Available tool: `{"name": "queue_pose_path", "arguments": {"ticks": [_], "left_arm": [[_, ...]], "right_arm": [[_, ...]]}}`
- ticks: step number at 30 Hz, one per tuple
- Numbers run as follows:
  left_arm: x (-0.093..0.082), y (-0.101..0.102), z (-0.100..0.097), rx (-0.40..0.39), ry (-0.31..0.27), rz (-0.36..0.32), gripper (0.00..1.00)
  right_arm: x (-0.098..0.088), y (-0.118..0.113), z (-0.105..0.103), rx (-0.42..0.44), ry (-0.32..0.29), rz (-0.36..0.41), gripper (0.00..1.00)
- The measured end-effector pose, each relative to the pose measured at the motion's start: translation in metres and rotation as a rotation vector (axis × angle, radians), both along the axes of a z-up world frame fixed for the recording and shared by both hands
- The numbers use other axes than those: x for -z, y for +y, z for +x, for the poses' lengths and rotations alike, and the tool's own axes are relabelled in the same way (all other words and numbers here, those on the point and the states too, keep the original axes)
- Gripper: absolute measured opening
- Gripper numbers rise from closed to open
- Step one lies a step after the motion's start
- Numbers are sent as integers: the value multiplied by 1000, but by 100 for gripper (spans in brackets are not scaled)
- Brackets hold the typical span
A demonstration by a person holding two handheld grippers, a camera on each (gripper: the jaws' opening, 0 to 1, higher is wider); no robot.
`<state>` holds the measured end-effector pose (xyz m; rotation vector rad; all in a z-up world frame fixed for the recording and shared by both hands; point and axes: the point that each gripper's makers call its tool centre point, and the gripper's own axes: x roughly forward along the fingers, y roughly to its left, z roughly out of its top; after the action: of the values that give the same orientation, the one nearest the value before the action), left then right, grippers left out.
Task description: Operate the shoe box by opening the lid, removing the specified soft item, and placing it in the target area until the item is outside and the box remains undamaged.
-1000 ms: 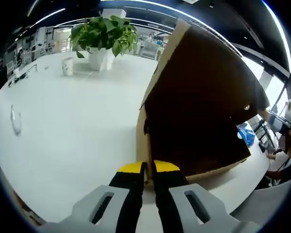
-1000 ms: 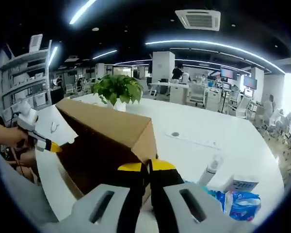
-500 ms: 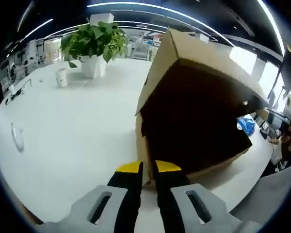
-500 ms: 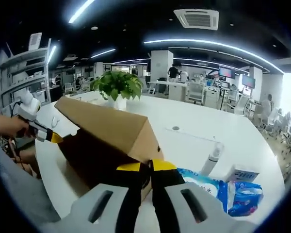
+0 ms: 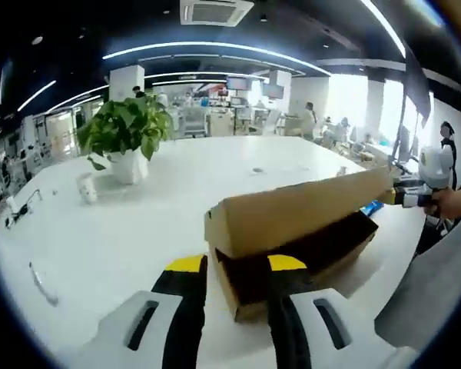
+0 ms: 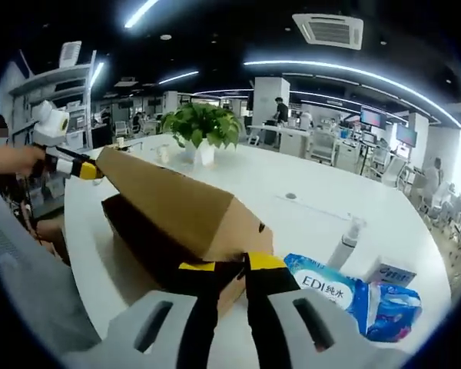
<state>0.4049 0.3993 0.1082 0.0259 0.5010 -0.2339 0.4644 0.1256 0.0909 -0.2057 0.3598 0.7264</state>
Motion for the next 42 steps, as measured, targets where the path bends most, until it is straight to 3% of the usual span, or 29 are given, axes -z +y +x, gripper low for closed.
{"name": "queue_pose_path", "arguments": {"ticks": [8,24,36,42], "left_arm": [[16,-13,-6,121,31,90,30],[35,-23,-24,194,56,131,40],[57,-27,-26,184,138,81,45],[67,-28,-24,159,167,54,45]], "right_arm": [[12,0,-14,-61,15,-34,16],[30,10,-41,-172,59,-57,31],[51,11,-46,-146,192,-44,32],[62,12,-44,-133,215,-61,31]]}}
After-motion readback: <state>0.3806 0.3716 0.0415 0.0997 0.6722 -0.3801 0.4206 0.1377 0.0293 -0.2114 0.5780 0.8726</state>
